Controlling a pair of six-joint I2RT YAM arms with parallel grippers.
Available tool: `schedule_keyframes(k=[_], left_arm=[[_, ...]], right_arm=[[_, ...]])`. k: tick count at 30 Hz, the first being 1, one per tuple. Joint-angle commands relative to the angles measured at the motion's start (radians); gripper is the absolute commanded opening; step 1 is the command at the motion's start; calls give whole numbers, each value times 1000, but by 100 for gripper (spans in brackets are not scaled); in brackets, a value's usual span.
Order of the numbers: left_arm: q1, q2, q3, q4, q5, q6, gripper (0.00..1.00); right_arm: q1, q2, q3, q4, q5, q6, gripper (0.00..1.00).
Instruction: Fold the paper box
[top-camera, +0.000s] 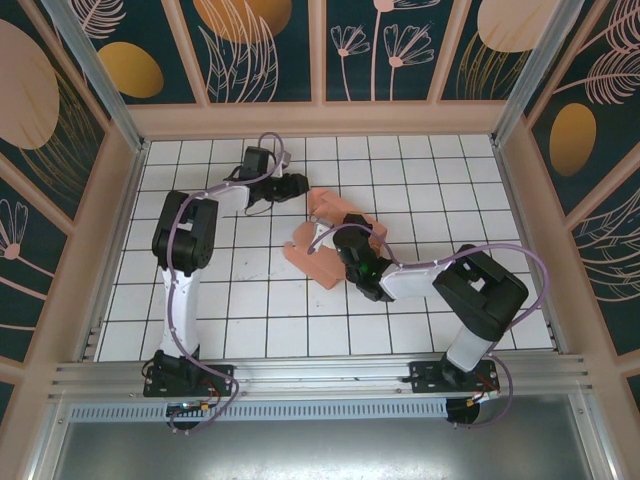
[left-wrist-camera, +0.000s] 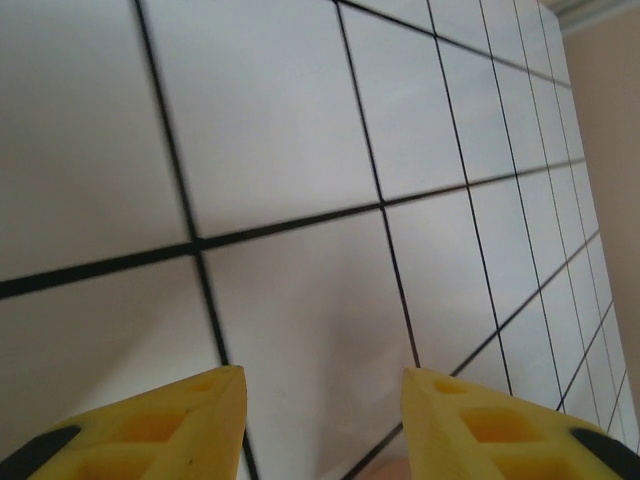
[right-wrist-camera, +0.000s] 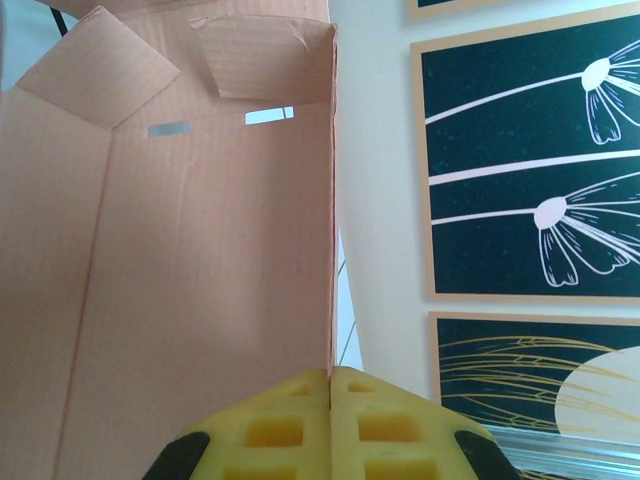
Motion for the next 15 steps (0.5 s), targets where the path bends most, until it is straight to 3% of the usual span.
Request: schedule_keyframes(k=[1,9,15], left_arm=[[-31,4,26,-58,54,71,45],[-38,-65,-66,-54,100,111,45],[-45,-143,-187,43,92,129,48]], right_arm=[[8,4,31,-10,2,39,0],[-9,-8,30,-24,4,56,0],[-20,-15,31,-32,-7,72,0]])
